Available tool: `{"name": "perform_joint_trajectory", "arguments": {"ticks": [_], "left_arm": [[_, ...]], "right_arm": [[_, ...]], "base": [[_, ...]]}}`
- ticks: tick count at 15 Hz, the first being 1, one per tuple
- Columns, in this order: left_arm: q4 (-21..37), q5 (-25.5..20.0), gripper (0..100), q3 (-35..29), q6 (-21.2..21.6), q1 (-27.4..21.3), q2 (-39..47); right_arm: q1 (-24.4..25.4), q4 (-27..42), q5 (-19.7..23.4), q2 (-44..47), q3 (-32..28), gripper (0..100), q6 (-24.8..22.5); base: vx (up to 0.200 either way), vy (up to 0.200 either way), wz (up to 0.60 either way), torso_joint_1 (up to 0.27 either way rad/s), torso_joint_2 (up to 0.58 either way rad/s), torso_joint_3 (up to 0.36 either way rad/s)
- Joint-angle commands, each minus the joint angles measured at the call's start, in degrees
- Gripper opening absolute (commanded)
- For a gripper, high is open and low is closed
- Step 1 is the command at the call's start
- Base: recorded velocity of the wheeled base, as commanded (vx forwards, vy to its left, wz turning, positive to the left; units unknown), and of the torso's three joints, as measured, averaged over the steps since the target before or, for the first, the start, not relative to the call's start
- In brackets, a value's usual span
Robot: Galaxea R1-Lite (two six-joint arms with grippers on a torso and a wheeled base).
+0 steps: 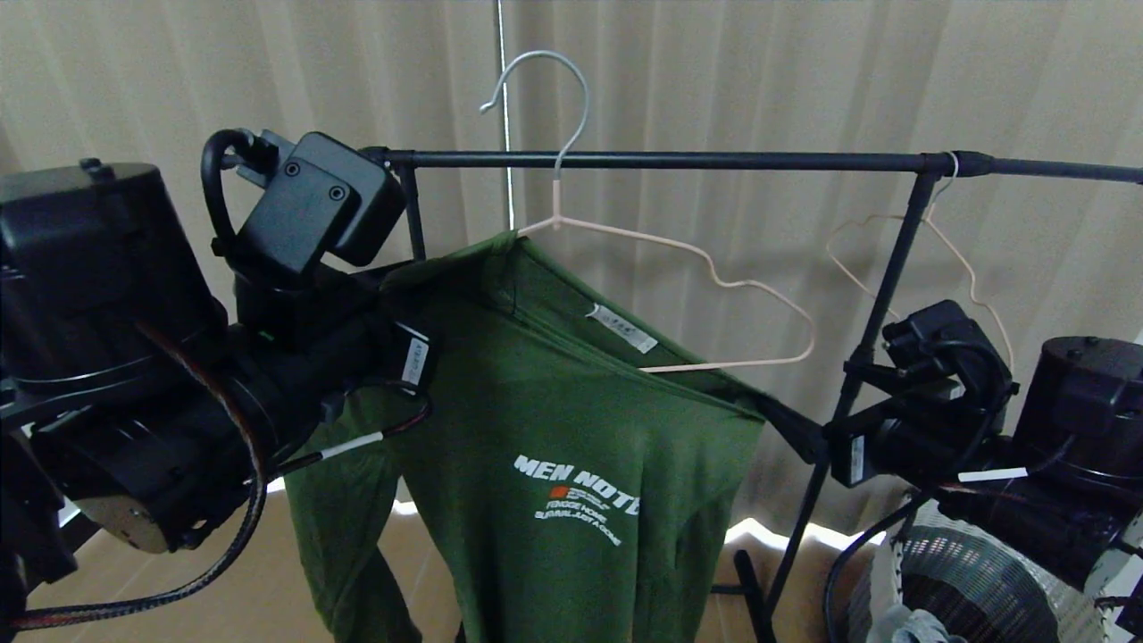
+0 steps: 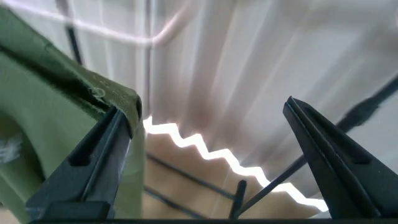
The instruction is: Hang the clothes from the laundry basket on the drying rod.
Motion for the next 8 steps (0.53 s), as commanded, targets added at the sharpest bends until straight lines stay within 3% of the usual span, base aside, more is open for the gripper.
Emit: {"name": "perform_joint_trajectory", "arguments": {"ticks": [1,8], "left_arm": [[-0.03,0.07,0,1.24,0.32,0.48,-0.93],[-0.47,-0.1,0,4.4,2.95,4.96,-0.49]], "right_arm": [[-1.13,-0.07,-0.06,-0.34,-1.3,100,-0.06],[-3.24,0.02,-0.06,-0.43,-3.23,100,-0.5]], "base": [[0.0,0.0,0.0,0.0,0.0,0.0],[0.0,0.0,0.0,0.0,0.0,0.0]]}}
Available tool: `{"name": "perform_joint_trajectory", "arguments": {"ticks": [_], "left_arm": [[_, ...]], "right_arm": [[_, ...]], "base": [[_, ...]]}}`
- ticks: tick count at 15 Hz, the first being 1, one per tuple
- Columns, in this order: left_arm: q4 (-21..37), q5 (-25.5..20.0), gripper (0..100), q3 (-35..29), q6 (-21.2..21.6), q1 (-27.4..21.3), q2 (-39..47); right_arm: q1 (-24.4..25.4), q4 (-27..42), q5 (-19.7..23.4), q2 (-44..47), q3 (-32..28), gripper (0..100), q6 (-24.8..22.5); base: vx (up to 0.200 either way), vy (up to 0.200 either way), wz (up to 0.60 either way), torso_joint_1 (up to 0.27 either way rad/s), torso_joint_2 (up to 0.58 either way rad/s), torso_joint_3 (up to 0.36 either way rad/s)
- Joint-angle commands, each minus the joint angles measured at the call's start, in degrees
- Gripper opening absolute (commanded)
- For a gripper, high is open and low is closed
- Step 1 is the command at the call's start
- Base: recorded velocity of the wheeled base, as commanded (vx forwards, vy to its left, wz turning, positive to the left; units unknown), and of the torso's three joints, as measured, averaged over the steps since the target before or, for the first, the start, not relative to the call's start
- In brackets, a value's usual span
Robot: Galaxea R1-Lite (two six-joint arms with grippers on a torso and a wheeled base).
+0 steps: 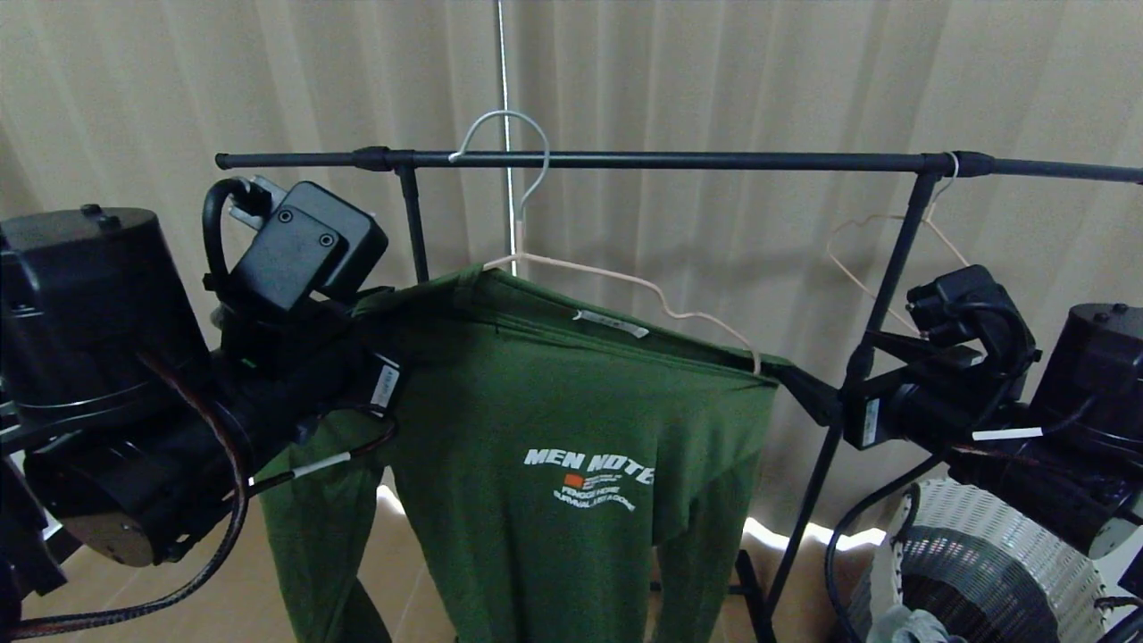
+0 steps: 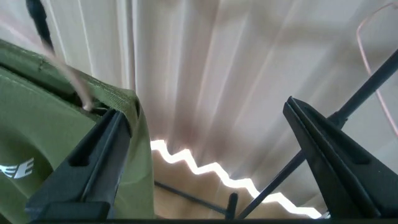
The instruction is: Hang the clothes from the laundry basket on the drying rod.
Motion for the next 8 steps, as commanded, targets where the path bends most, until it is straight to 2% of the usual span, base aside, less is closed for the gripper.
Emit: {"name": "perform_joint_trajectory", "arguments": {"ticks": [1,4,7,8], "left_arm": [[-0.69,0.12,0,1.39,1.97,1.12,0.22],[-3.85,0.12,0,3.86,4.52,1.39,0.66],[-7.72,0.12,0,5.09,5.66,1.39,3.03],[-8.16,0.2,0,5.0,5.66,1.39,3.38]], "right_arm": [[-0.15,0.06,0.0,-0.54,-0.72,100,-0.03],[0.46,0.68,0.44,-2.12,-0.37,100,-0.03],[6.09,0.85,0.44,-4.23,0.24,100,-0.03],[9.6,2.08,0.44,-5.28,0.07,100,-0.03]], "base": [[0.0,0.0,0.0,0.0,0.0,0.0],[0.0,0.0,0.0,0.0,0.0,0.0],[0.0,0.0,0.0,0.0,0.0,0.0],[0.0,0.0,0.0,0.0,0.0,0.0]]}}
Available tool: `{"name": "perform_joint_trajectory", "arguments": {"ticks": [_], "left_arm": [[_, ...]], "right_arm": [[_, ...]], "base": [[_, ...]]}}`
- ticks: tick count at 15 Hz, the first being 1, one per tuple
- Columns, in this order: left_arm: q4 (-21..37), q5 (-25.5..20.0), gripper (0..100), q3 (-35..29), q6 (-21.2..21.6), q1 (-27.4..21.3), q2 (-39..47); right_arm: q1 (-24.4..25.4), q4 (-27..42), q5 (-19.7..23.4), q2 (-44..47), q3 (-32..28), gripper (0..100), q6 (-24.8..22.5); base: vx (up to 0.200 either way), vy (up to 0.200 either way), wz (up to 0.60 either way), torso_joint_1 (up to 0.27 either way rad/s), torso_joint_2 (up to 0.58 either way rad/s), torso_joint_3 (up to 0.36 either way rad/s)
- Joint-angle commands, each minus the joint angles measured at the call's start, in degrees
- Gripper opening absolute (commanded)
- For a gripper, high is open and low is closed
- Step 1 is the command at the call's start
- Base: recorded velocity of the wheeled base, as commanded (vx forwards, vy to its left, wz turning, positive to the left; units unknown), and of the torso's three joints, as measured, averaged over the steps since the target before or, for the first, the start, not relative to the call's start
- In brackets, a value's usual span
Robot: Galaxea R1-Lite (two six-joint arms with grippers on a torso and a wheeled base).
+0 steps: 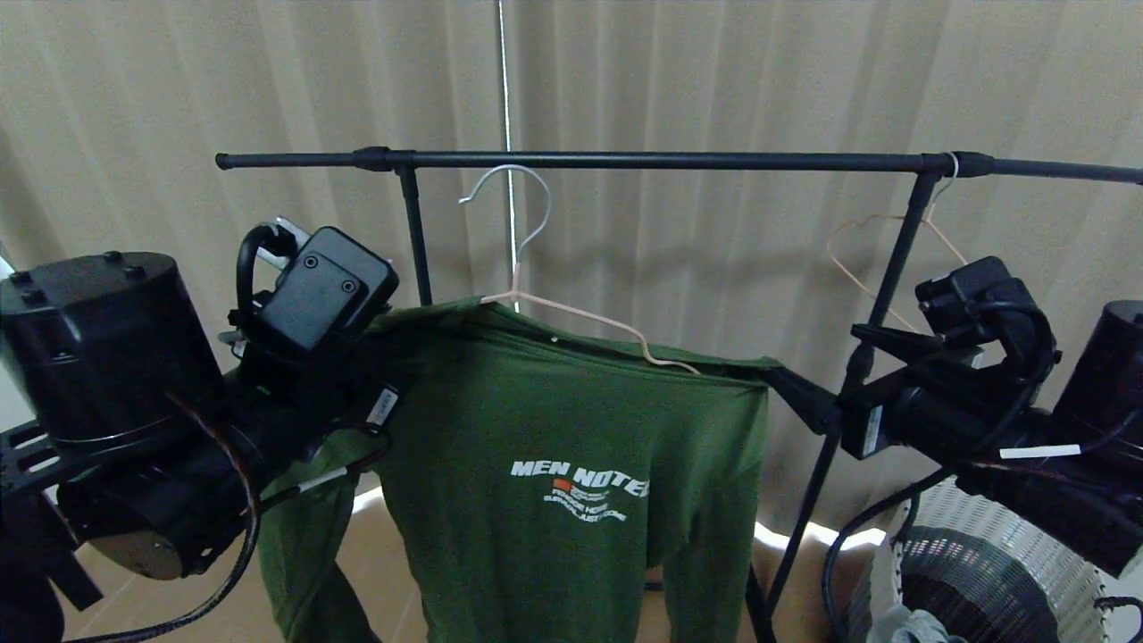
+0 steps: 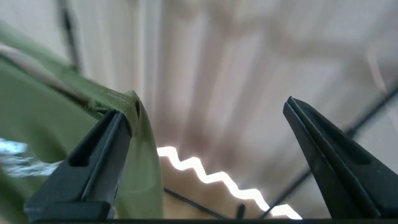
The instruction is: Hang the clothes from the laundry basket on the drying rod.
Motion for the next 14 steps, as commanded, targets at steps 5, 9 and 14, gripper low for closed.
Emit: {"name": "perform_joint_trajectory", "arguments": {"ticks": [5,9,14], "left_arm": [[-0.31,0.6,0,-0.01,-0.65,0.07,1.24],[-0.22,3.06,0,-0.01,-4.87,0.07,1.33],[-0.22,4.38,0,0.16,-10.14,1.92,0.89]], "right_arm": [[10.65,2.11,0.63,-1.95,0.2,100,-0.08],[11.7,2.11,3.97,-2.39,0.29,100,-3.25],[12.14,2.28,8.71,-2.21,-1.38,100,-7.03]], "base": [[0.0,0.0,0.0,0.0,0.0,0.0],[0.0,0.0,0.0,0.0,0.0,0.0],[0.0,0.0,0.0,0.0,0.0,0.0]]}}
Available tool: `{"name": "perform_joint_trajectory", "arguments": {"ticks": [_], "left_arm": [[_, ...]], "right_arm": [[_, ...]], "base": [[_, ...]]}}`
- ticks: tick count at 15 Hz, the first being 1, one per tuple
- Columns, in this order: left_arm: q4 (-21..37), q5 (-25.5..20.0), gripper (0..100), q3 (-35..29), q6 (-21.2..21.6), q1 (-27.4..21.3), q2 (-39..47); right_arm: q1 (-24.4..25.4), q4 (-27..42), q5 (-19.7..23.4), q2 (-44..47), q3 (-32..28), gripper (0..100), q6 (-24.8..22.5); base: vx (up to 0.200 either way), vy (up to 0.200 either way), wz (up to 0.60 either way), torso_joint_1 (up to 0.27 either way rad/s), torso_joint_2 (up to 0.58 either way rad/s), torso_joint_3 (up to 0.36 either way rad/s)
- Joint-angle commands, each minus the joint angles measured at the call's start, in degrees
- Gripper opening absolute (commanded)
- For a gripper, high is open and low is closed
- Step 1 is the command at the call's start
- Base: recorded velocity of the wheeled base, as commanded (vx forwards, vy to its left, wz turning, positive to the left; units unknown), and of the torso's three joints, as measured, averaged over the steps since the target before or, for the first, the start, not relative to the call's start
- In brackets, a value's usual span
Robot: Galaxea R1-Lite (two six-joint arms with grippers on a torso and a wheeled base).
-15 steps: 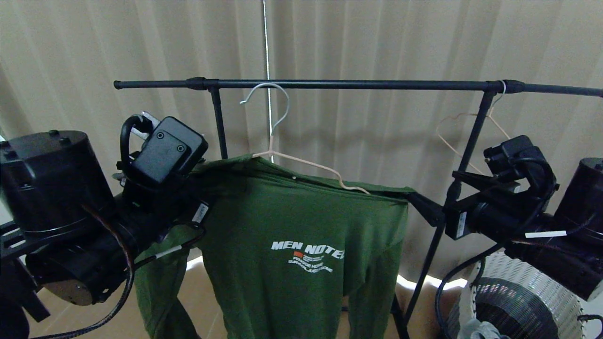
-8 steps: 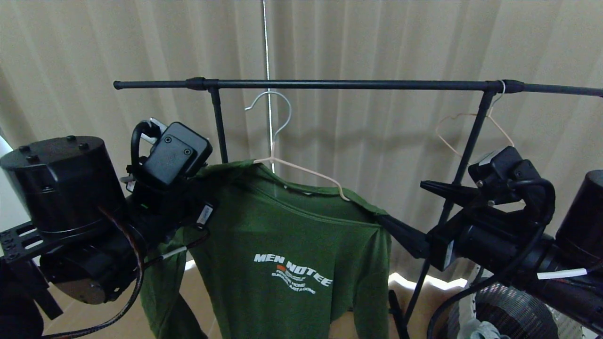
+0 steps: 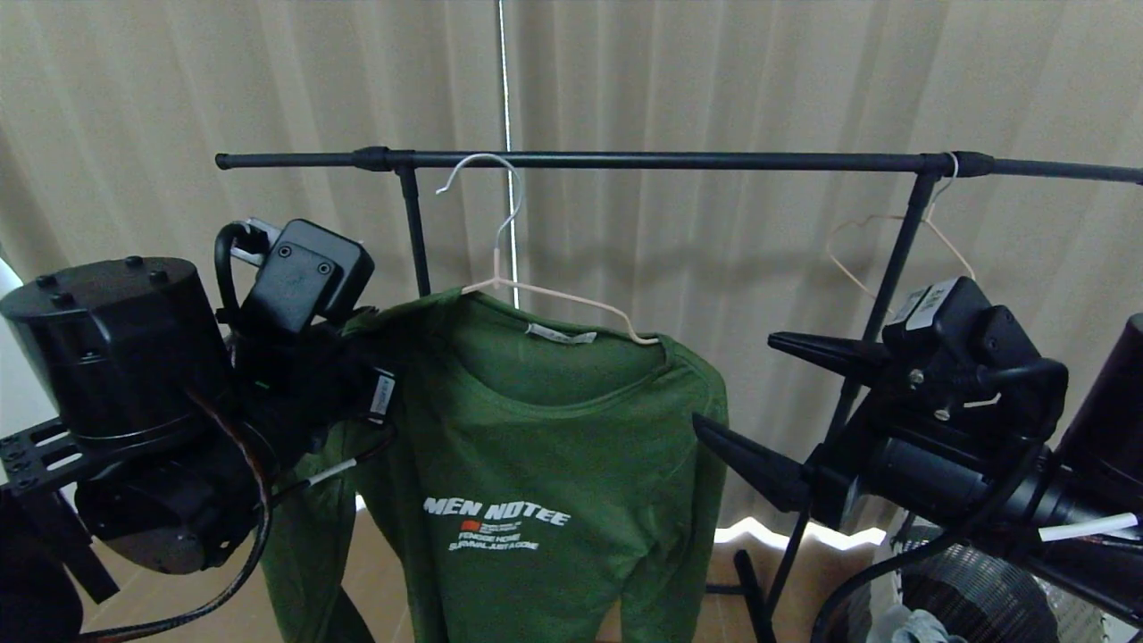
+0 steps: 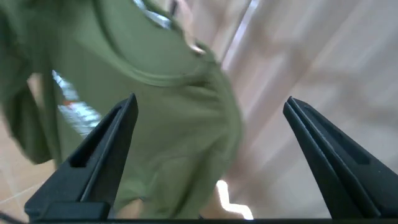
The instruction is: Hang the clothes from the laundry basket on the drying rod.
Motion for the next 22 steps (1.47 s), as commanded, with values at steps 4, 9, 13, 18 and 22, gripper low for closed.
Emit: {"name": "perform_joint_trajectory", "arguments": {"ticks": [4,9,13,18,22], "left_arm": [[-0.03,0.49,0,0.21,-3.18,-0.51,-0.12],[-0.12,-0.04,0,0.47,-5.02,-4.29,-1.09],[-0.12,-0.13,0,2.58,-4.76,-5.61,-1.09],[-0.12,-0.04,0,2.67,-4.49,-8.07,-1.79],[-0.12,0.05,0,2.85,-3.53,-8.16,-1.7]], "right_arm": [[0.1,-0.01,0.22,3.67,-6.11,100,-0.37],[0.1,0.08,-1.36,11.49,-14.46,100,-5.12],[0.01,0.78,-3.99,14.13,-18.33,100,-5.29],[0.1,2.98,-5.22,14.13,-18.77,100,-6.26],[1.94,3.07,-6.28,13.69,-18.33,100,-7.31]], "base": [[0.0,0.0,0.0,0.0,0.0,0.0],[0.0,0.0,0.0,0.0,0.0,0.0],[0.0,0.0,0.0,0.0,0.0,0.0],[0.0,0.0,0.0,0.0,0.0,0.0],[0.0,0.0,0.0,0.0,0.0,0.0]]}}
